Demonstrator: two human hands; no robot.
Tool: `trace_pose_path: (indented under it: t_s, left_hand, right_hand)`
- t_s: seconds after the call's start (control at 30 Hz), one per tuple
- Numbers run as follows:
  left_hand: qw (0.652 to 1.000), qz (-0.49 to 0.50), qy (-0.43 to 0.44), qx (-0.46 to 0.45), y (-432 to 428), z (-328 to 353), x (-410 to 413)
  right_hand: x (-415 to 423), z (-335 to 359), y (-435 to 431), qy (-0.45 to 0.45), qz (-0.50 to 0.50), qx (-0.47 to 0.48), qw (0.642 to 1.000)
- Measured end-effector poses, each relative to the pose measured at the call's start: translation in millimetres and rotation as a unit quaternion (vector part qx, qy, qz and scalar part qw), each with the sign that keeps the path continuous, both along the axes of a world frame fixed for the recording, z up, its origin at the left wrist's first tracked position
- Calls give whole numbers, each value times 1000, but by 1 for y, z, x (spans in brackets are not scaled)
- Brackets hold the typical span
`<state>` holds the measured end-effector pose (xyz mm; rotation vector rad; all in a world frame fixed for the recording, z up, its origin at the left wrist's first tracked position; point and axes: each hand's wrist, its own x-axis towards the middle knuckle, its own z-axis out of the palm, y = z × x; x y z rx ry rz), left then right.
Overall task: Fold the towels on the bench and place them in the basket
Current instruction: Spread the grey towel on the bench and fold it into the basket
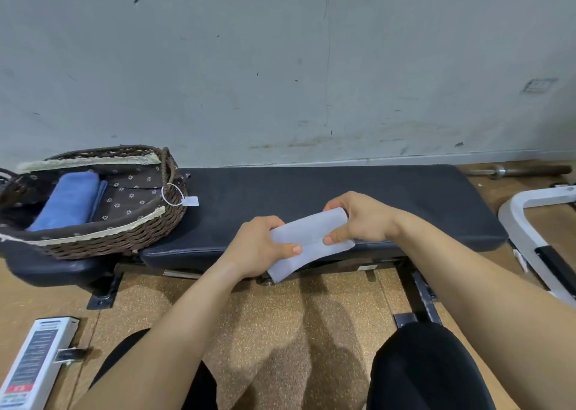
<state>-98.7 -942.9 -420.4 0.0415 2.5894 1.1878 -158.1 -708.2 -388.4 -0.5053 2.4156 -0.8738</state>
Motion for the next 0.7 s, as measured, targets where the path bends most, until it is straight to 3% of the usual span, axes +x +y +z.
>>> trace_pose_path:
  t_s: [0.3, 0.5, 0.7]
  left_hand:
    - [994, 49, 10, 94, -26, 30, 43]
    - [994, 43, 19, 103, -39, 57, 54]
    - [959, 150, 17, 238, -86, 76, 62]
  right_hand:
    - [35, 40, -29, -52, -7, -90, 995]
    - [40, 64, -49, 38, -6, -88, 995]
    - [29, 83, -85, -35, -36, -149, 988]
